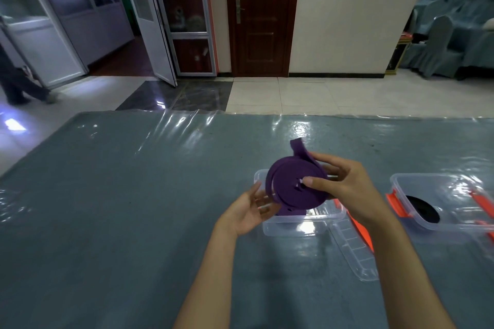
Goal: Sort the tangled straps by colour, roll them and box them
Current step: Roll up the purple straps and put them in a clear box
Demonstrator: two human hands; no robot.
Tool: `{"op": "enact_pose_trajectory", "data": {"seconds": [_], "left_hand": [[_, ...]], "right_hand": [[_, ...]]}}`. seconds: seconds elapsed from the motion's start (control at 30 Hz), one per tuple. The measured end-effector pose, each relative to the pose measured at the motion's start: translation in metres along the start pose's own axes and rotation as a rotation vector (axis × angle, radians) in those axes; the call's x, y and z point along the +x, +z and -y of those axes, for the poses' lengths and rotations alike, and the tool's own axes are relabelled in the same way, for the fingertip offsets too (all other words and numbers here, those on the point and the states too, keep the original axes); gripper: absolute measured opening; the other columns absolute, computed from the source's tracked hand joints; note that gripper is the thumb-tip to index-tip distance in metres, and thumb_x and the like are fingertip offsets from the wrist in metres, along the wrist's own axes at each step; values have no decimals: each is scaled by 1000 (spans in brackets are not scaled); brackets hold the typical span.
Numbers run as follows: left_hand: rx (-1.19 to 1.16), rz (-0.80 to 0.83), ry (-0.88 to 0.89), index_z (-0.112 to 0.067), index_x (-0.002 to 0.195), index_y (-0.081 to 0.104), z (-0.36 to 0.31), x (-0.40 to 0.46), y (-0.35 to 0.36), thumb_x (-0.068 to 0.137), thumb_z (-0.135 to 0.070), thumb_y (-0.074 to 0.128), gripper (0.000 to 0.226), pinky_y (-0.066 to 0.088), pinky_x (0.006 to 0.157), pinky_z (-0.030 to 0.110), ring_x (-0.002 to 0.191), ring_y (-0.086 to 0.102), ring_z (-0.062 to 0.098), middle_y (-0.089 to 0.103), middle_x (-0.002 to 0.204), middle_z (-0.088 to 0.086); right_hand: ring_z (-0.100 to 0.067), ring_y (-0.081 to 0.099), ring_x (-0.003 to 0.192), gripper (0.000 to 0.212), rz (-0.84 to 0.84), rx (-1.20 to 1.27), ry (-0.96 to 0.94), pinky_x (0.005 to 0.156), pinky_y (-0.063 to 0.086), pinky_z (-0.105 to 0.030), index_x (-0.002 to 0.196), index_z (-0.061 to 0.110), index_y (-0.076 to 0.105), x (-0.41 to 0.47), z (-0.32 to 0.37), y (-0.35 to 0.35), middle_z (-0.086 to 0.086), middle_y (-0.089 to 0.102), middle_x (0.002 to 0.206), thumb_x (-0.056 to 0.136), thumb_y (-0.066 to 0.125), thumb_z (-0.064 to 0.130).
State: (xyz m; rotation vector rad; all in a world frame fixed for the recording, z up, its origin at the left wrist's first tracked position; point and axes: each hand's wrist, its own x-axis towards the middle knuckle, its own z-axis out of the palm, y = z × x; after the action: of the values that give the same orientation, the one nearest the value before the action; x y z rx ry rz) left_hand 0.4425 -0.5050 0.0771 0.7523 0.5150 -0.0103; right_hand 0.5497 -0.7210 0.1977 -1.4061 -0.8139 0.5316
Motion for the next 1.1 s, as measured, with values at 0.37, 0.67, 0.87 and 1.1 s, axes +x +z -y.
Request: {"op": "enact_pose_trajectory", "data": {"seconds": [0.37,0.67,0.87,1.1], "left_hand": [[-220,15,4,-2,109,80,9,-9,-13,113,-20,44,40,66,68,35,81,77,25,78,106,17],[-315,-67,263,-13,128,70,-3,-16,-60,93,-13,65,36,64,75,33,82,75,19,76,102,9],[181,-382,534,-11,119,72,-20,-18,-64,84,15,74,43,63,73,29,72,73,18,77,98,9],[286,-937,779,-20,89,77,-37,-7,-34,84,4,78,24,59,76,25,73,69,7,78,90,1]], "right_hand": [[-32,79,100,64,163,-79,139,78,66,-38,128,35,75,-1,2,-2,-11,81,110,68,99,37],[-32,80,92,51,47,-123,200,69,65,-32,121,32,79,-7,-2,-31,-11,82,103,76,90,11],[-24,80,91,50,-65,-238,167,77,66,-33,121,31,78,-6,-20,-34,-3,83,100,80,88,3],[-12,79,99,53,-4,-364,49,91,61,-35,119,44,78,4,-28,-13,11,82,106,80,91,10]]}}
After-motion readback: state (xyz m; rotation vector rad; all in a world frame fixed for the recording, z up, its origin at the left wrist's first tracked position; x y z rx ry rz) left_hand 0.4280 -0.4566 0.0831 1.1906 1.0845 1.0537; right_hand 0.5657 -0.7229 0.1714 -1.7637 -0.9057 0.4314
